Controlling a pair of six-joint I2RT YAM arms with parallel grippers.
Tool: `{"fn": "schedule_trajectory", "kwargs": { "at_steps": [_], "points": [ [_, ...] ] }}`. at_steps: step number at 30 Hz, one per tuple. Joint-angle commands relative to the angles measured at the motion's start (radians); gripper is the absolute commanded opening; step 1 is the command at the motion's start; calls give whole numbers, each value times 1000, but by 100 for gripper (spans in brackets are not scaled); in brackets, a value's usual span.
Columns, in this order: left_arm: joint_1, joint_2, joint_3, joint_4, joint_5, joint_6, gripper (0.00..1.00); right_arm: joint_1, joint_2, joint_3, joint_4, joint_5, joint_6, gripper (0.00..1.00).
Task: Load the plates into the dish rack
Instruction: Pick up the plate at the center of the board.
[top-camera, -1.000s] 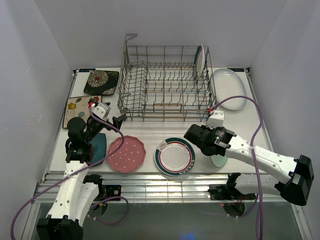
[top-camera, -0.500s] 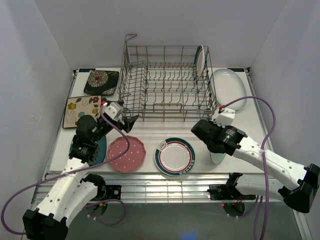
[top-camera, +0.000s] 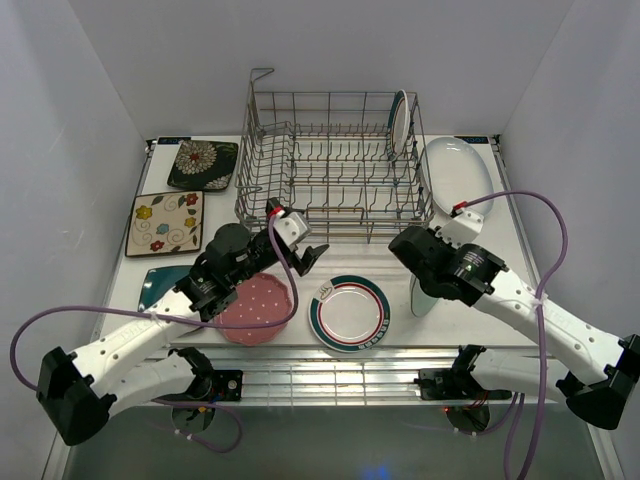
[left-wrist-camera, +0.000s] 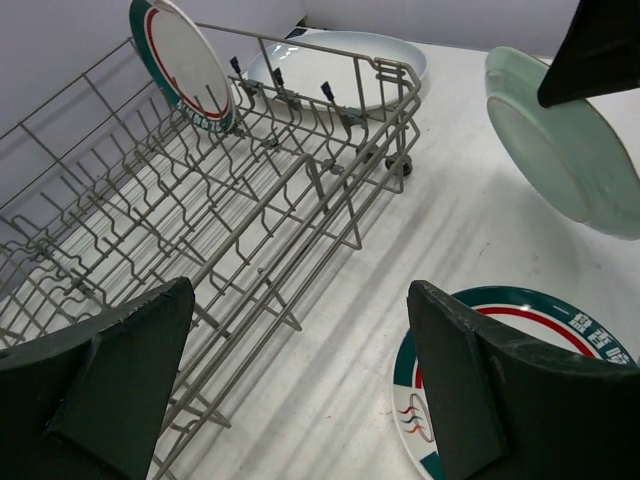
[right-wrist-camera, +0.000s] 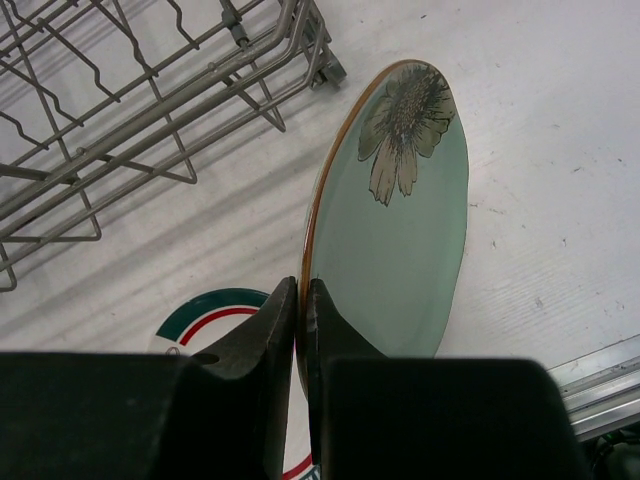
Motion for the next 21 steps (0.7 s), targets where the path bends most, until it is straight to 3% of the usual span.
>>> {"fn": "schedule_trajectory", "kwargs": {
  "at_steps": [1,12,21],
  "points": [
    [-58,29,62,-4,-63,20,98,-15,5,68,43,71,67,8],
    [-217,171,200,13,-94,43,98,-66,57,171,41,39,171,8],
    [-343,322,233,106,-143,21,98,-74,-6,142,-113,111,559,8]
  ]
}}
